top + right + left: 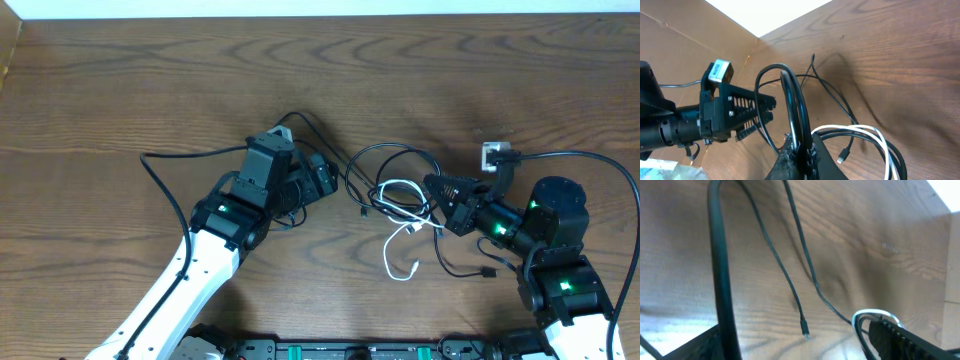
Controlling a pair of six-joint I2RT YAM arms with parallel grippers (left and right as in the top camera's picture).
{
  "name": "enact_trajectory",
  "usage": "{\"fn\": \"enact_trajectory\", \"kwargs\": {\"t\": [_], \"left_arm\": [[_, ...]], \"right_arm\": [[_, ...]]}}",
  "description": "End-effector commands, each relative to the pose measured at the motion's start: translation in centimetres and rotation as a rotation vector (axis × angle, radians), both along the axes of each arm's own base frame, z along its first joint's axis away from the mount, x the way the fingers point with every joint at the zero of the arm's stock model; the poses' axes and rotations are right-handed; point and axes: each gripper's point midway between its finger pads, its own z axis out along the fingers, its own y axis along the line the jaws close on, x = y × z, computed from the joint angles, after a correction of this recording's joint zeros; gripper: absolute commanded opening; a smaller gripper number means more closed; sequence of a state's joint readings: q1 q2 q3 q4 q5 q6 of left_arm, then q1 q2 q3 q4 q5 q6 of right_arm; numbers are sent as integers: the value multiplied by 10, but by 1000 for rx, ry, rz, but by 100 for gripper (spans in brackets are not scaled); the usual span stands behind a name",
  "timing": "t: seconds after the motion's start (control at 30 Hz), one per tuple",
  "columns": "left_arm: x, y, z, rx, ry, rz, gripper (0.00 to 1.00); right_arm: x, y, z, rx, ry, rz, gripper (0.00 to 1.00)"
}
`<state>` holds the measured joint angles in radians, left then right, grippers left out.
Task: Untangle cables
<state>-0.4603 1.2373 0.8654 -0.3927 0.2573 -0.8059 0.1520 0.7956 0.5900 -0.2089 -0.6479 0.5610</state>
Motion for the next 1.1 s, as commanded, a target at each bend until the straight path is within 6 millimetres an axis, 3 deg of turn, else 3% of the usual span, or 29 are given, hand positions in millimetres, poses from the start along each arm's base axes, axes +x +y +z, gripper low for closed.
{"fn": "enact_trajectory", "kwargs": {"t": [0.0,0.07,0.13,0.23,0.33,0.43,0.47,0.57,0.67,0.7,0.8,0.87,0.97,1.07], "left_arm": [[-11,-20,5,-83,35,-91,84],[-10,-31,16,-65,-73,-224,84],[1,-15,17,75,-181,-231,84],[12,58,3,403,-168,37,85],[-17,126,-9,606,-30,345,85],[-52,163,-15,653,97,602,89],[-56,162,-17,621,117,633,98],[-44,119,-13,428,101,455,98],[-24,66,27,221,-83,193,98],[-20,66,41,205,-142,191,98],[-17,88,74,228,-272,295,98],[-21,88,91,178,-324,296,98],[-35,59,110,16,-343,165,98],[-53,26,112,-146,-262,32,98]], "right_arm": [[-2,4,10,-2,-34,26,1],[-1,3,9,-6,-37,21,1],[-2,3,8,-10,-32,22,1],[-4,2,2,-19,-8,25,1],[-6,2,-3,-42,-4,34,1],[-5,0,-3,-46,-6,23,1],[-4,0,-3,-47,-8,21,1],[-4,0,-3,-49,-7,17,1],[-3,-3,-7,-59,7,0,1],[-3,-3,-8,-61,13,-2,1],[-5,-4,-12,-67,33,-4,1],[-6,-4,-13,-68,39,-5,1],[-4,-5,-15,-71,44,-11,1],[-4,-6,-15,-72,45,-15,1]]}}
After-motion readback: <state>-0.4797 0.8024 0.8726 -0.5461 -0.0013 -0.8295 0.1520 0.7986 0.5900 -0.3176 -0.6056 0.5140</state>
